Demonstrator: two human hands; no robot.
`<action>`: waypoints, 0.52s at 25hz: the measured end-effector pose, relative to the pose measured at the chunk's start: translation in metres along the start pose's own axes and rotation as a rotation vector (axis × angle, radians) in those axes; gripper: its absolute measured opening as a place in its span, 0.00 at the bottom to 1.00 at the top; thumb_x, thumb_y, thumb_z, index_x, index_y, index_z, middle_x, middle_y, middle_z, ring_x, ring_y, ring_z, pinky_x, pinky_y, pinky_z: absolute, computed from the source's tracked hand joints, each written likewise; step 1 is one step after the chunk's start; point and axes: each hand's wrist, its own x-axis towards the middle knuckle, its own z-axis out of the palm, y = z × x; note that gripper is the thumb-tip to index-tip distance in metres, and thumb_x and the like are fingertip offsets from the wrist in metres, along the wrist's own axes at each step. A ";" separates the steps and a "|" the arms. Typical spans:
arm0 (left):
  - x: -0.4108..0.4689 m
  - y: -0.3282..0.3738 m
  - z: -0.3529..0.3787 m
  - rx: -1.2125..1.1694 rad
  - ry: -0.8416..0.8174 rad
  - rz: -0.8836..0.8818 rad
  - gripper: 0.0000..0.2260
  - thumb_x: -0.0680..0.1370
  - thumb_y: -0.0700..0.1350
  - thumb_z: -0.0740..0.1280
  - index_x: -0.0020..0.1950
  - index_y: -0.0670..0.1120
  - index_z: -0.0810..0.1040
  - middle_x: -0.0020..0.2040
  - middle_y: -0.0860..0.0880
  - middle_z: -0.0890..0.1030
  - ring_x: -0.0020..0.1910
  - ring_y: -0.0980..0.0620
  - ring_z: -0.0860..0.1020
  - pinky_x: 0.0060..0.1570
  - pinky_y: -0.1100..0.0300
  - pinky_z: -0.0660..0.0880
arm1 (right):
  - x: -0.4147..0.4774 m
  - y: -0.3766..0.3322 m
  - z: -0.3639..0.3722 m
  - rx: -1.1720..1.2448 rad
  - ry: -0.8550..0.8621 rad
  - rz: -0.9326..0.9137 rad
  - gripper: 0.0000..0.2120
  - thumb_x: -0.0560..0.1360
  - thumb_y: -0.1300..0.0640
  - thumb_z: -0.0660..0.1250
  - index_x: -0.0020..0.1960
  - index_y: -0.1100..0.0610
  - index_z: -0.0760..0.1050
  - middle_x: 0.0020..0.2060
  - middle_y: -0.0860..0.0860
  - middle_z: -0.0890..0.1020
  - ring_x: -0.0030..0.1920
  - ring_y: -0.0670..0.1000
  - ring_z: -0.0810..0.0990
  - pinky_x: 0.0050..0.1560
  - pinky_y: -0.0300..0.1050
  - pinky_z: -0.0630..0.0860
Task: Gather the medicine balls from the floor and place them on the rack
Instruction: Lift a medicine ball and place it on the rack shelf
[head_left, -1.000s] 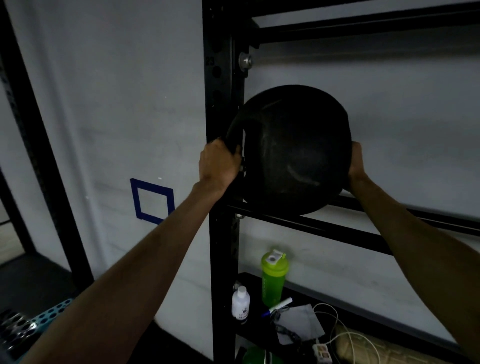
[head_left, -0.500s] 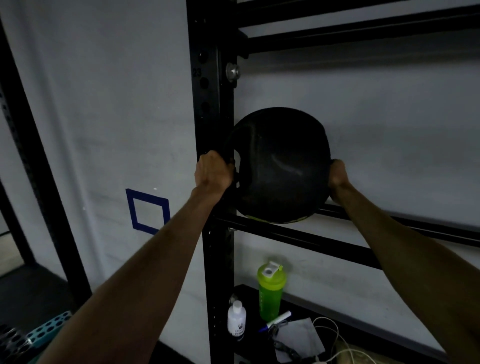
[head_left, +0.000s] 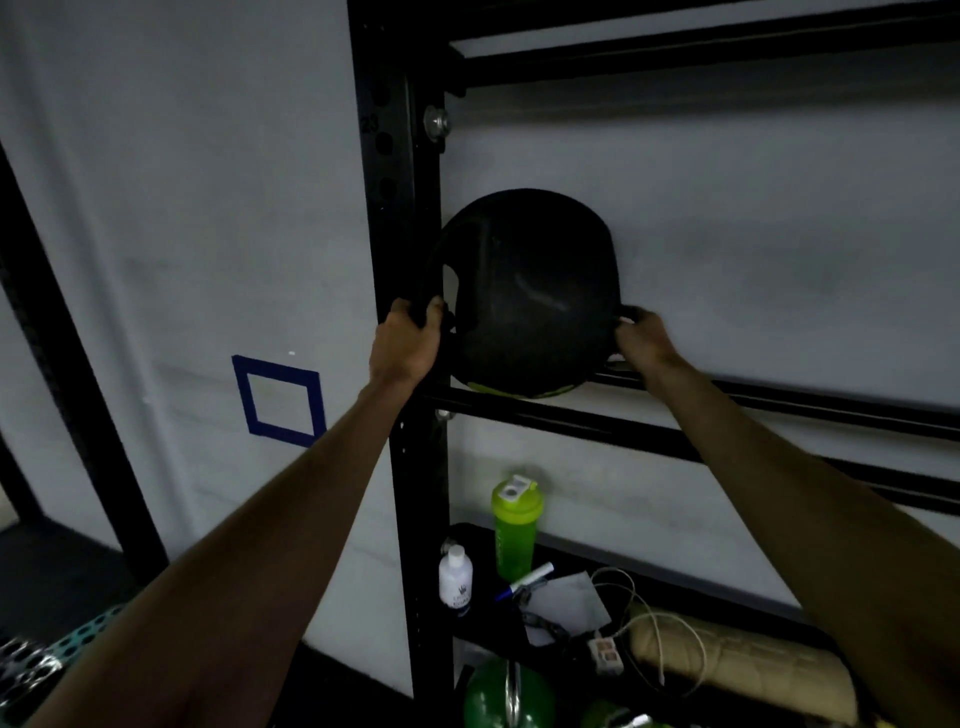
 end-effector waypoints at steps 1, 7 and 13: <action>-0.011 -0.007 0.000 -0.027 0.010 -0.006 0.24 0.82 0.61 0.58 0.65 0.42 0.73 0.55 0.44 0.80 0.53 0.44 0.80 0.55 0.50 0.78 | -0.014 0.002 -0.006 -0.059 0.031 -0.006 0.19 0.82 0.56 0.61 0.72 0.60 0.71 0.61 0.56 0.80 0.56 0.56 0.81 0.57 0.50 0.80; -0.113 -0.075 0.007 -0.017 -0.167 -0.023 0.19 0.74 0.58 0.61 0.52 0.46 0.79 0.46 0.43 0.85 0.45 0.40 0.84 0.47 0.45 0.82 | -0.169 0.027 -0.020 -0.196 0.248 -0.203 0.11 0.79 0.59 0.63 0.56 0.61 0.81 0.49 0.57 0.85 0.50 0.57 0.84 0.54 0.57 0.81; -0.253 -0.117 0.036 0.057 -0.481 -0.009 0.17 0.71 0.56 0.61 0.47 0.44 0.80 0.44 0.39 0.85 0.45 0.40 0.85 0.47 0.46 0.81 | -0.322 0.121 -0.018 -0.332 0.168 -0.033 0.07 0.78 0.62 0.65 0.50 0.60 0.82 0.44 0.56 0.86 0.47 0.57 0.85 0.50 0.50 0.79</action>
